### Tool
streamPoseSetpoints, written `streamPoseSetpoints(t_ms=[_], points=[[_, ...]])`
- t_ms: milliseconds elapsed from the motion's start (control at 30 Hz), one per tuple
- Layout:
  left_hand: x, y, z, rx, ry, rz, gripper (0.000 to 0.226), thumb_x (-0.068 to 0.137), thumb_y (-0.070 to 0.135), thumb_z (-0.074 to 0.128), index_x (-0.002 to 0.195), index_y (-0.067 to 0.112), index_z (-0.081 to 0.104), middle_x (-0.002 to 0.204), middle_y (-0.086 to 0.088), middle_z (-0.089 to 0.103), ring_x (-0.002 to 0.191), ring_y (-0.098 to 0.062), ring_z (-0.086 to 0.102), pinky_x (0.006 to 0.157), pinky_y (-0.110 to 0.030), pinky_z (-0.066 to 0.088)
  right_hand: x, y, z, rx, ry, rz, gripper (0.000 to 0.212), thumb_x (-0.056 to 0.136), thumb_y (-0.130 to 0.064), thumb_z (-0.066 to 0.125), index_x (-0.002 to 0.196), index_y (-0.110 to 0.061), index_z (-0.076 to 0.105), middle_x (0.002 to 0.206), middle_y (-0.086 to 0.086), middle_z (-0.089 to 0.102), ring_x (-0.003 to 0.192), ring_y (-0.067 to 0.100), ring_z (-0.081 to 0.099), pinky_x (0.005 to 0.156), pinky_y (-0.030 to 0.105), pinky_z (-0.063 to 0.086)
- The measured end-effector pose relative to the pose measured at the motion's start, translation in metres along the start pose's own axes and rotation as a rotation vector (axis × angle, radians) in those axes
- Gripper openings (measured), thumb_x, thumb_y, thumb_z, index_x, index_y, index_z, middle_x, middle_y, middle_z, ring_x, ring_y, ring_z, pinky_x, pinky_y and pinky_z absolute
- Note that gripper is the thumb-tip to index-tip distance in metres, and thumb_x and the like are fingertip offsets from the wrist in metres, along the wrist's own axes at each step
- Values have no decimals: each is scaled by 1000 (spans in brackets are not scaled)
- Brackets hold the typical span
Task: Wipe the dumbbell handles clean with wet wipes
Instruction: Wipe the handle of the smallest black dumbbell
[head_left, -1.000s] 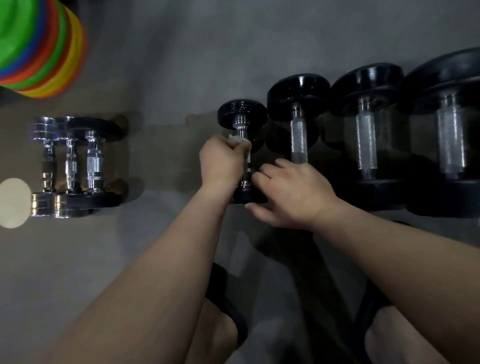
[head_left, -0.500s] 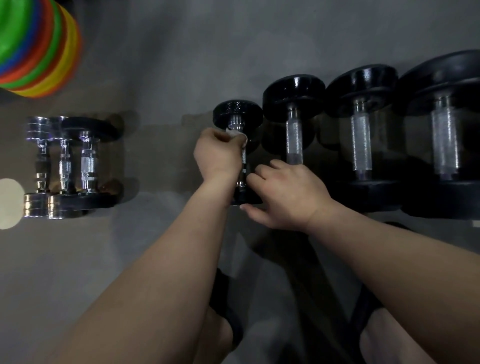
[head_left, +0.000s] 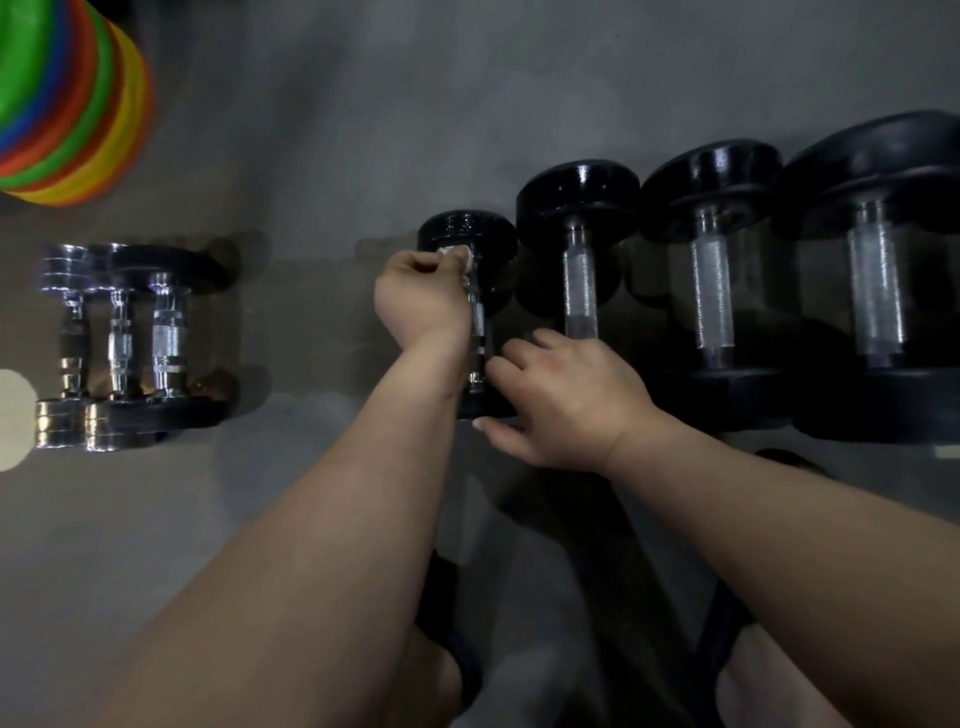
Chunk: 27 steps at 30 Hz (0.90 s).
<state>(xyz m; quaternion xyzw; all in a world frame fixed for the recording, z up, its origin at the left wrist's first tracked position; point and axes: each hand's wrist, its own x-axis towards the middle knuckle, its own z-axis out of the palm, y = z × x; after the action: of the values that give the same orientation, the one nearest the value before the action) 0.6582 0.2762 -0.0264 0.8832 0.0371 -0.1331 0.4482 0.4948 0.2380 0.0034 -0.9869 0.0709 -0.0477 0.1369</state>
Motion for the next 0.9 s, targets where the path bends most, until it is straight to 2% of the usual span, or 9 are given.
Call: streamPoseSetpoints(t_ms=[67,167,267,367,500,600,667,733,900], points=[[-7,6,2,56,-7,28,20,81,28,80,78,15,65,64,11,61,68,-14,62,66,-23,46,0,-1,0,1,-1,1,44,80,-60,63,88,-17,65,84,1,63,76,27,61,52,31,40],[-5,3,5,58,-5,7,20,81,29,80,77,16,66,69,8,65,72,-16,65,70,-26,51,-1,-1,1,10,11,1,44,80,-60,63,88,-17,66,84,1,63,76,27,61,52,33,44],[0,-1,3,-111,-8,-172,15,84,24,78,74,14,73,66,3,70,57,-9,63,63,-24,55,-1,-1,2,22,22,7,44,79,-59,65,86,-16,64,83,2,62,75,28,61,52,33,46],[4,-2,0,-315,-144,-382,19,95,12,67,77,5,70,62,-2,63,50,-9,56,51,-18,48,-1,-1,4,20,32,5,44,79,-58,66,86,-15,64,84,2,62,76,28,61,52,33,45],[11,-2,-3,-394,-408,-506,20,98,5,55,105,-8,68,85,-18,69,66,-25,67,59,-30,57,-1,0,4,15,38,1,44,78,-58,67,87,-15,64,83,2,62,76,29,61,51,33,44],[11,2,-7,-389,-501,-512,19,96,-4,50,99,-5,68,84,-17,70,67,-24,67,59,-29,58,-1,0,5,12,34,5,43,78,-58,67,86,-15,63,82,2,61,74,29,60,51,34,46],[12,2,-8,-418,-454,-491,15,96,-2,54,103,-4,67,85,-18,68,66,-24,66,57,-28,57,-1,0,5,5,35,5,43,78,-58,67,86,-16,63,82,2,61,74,29,60,51,34,46],[9,2,-8,-443,-353,-447,4,95,2,63,93,1,67,79,-13,64,61,-19,61,56,-25,54,-1,0,5,2,36,3,44,78,-59,67,86,-16,64,82,2,62,75,28,60,51,34,47],[-1,4,0,-341,-167,-279,27,78,9,83,72,16,58,69,-9,68,62,-22,66,72,-38,59,-2,0,4,11,14,13,44,79,-60,65,85,-16,62,82,2,62,75,28,60,51,34,48]])
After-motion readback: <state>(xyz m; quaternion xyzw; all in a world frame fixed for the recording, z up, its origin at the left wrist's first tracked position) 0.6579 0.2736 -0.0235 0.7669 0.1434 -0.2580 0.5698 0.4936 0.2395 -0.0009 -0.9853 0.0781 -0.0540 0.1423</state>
